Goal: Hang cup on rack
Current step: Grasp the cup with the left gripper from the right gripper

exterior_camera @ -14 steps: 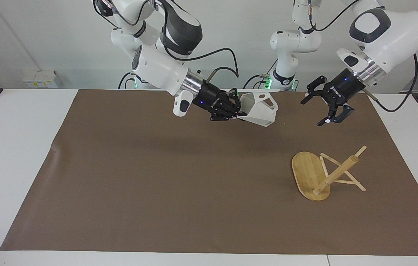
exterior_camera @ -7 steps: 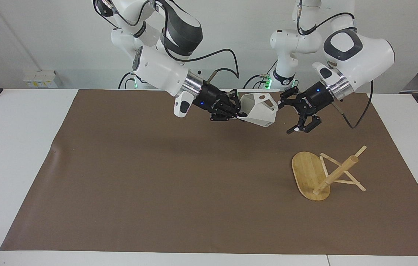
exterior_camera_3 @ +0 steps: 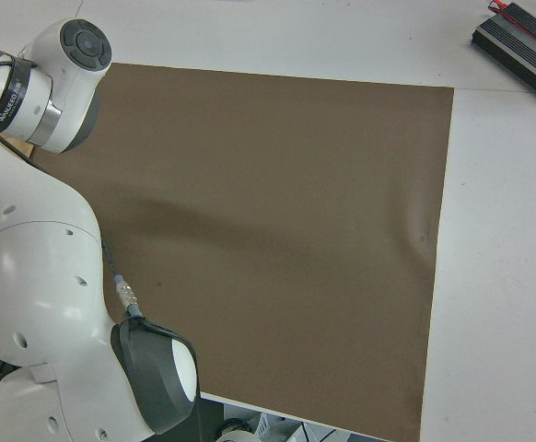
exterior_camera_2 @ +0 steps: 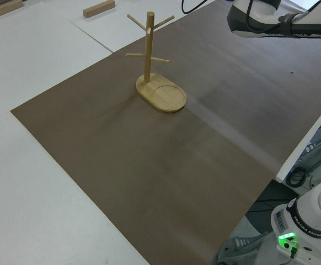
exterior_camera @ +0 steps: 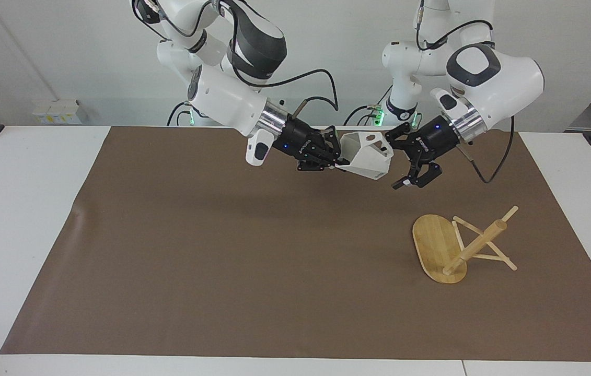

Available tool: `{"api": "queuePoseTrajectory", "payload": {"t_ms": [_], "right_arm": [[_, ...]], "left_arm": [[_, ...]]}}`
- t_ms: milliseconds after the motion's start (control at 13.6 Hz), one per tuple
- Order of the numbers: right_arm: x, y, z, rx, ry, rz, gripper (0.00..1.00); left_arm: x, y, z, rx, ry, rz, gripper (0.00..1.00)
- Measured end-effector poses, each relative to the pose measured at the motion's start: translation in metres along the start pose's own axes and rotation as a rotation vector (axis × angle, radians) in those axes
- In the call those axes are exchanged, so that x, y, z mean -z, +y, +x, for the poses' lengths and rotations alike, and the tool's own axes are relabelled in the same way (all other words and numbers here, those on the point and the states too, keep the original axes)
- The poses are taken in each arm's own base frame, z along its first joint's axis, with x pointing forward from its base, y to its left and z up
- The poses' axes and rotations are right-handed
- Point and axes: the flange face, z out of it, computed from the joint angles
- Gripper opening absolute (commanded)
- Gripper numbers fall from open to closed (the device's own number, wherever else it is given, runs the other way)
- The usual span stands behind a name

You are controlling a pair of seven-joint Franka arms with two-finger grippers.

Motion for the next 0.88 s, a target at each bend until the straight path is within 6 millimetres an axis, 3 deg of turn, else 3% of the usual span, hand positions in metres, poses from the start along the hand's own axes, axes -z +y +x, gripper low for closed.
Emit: {"api": "queuePoseTrajectory", "payload": {"t_ms": [293, 367, 440, 513, 880], "right_arm": [[-0.0001, -0.0001, -0.0001, 0.0, 0.0, 0.0, 0.0], [-0.0001, -0.0001, -0.0001, -0.002, 0.0, 0.0, 0.0], [-0.0001, 0.0, -0.0001, -0.005, 0.0, 0.0, 0.0], [-0.0001, 0.0, -0.0001, -0.009, 0.0, 0.0, 0.0], [0.0, -0.0002, 0.0002, -0.01, 0.001, 0.001, 0.0]], "left_arm": [[-0.0005, 0.0004, 0.002, 0.014, 0.03, 0.001, 1.0], [-0.0005, 0.0004, 0.0022, 0.017, 0.034, 0.001, 0.63], [-0.0004, 0.0004, 0.0024, 0.018, 0.037, 0.0, 0.12], [-0.0002, 0.0004, 0.0024, 0.02, 0.039, 0.001, 0.0], [0.0002, 0.0013, 0.0012, 0.022, 0.042, -0.015, 0.0]]}}
